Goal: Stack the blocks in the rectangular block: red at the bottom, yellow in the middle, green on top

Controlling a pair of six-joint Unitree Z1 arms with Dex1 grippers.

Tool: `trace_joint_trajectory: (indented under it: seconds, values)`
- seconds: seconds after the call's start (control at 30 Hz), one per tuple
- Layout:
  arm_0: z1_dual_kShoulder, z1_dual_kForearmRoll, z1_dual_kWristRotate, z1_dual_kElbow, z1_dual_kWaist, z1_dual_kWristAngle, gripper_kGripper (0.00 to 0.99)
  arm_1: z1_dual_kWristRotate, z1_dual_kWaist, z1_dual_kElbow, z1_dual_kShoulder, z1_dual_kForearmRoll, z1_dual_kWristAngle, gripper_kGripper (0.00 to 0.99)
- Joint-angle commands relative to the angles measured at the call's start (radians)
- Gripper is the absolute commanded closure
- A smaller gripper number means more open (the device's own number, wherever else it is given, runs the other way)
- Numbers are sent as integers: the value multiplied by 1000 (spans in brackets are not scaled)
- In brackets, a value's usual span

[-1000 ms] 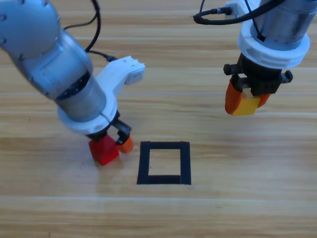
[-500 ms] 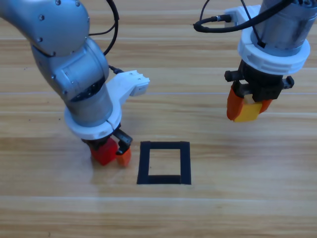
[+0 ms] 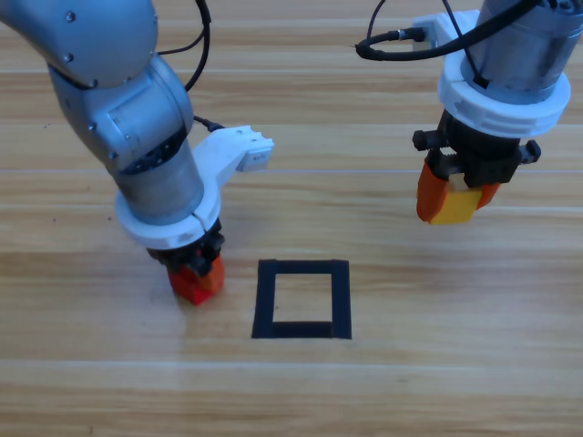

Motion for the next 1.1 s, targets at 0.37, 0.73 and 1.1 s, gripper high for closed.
trace_joint_trajectory:
  seconds: [0.37, 0.73, 1.1]
  values:
    - [60, 73, -261, -98, -17, 59, 955, -5, 20, 28, -11, -3, 32, 990]
    - [74, 140, -632, -223, -145, -37, 979, -10, 21, 33, -17, -1, 31, 990]
    - [116, 177, -836, -285, -289, 61, 976, -14, 21, 39, -23, -1, 31, 990]
